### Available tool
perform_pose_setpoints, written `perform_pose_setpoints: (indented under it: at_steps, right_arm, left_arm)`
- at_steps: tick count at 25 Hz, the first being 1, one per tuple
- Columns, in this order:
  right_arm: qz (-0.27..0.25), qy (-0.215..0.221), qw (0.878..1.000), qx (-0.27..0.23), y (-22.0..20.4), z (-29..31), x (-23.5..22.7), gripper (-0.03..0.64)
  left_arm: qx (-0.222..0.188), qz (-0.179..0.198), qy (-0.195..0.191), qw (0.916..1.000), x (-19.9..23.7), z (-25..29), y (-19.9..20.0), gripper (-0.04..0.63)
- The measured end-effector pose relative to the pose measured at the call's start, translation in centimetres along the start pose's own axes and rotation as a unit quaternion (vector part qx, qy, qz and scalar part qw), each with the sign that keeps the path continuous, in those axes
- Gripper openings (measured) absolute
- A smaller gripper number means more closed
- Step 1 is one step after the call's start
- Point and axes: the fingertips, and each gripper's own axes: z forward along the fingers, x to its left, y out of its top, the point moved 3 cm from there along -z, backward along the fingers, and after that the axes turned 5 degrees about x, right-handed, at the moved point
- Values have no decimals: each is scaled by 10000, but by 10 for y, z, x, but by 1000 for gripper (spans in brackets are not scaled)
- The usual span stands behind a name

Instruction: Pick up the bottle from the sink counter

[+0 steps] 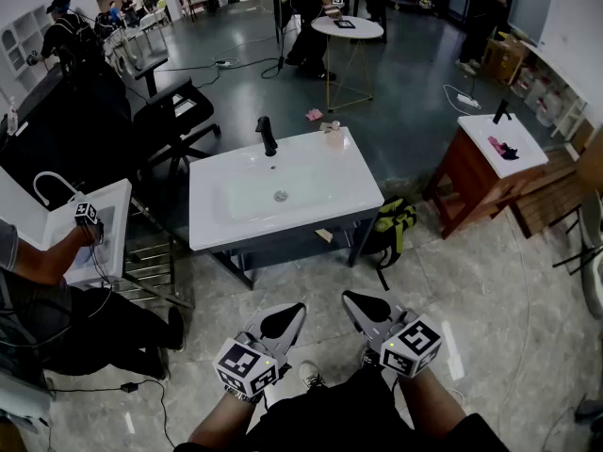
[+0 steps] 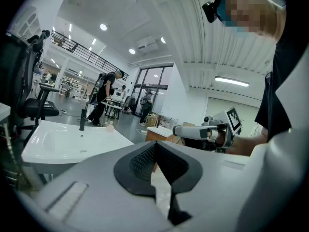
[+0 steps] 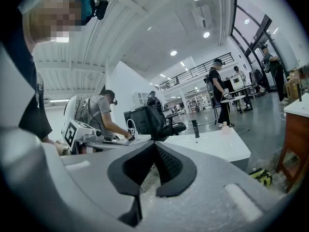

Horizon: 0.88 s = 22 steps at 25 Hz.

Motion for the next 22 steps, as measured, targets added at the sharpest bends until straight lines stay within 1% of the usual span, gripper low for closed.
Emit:
perform_pose_setpoints:
  at_steps: [4, 8, 14, 22]
  right_arm:
    - [-19, 10, 10000, -4, 3, 2, 0, 0]
    - [26, 68, 9999, -116, 7, 2, 1, 0]
    - [89, 96, 9999, -90, 8, 0, 1, 0]
    - [-10, 145, 9999, -47, 9, -5, -14, 0]
  left_arm:
    - [6, -19, 4, 10000, 1, 1, 0, -3]
    - [14, -21, 2, 10000, 1, 3, 1, -3]
    - [24, -33, 6, 10000, 1, 4, 2, -3]
    - [39, -71, 7, 10000, -2, 19, 0, -3]
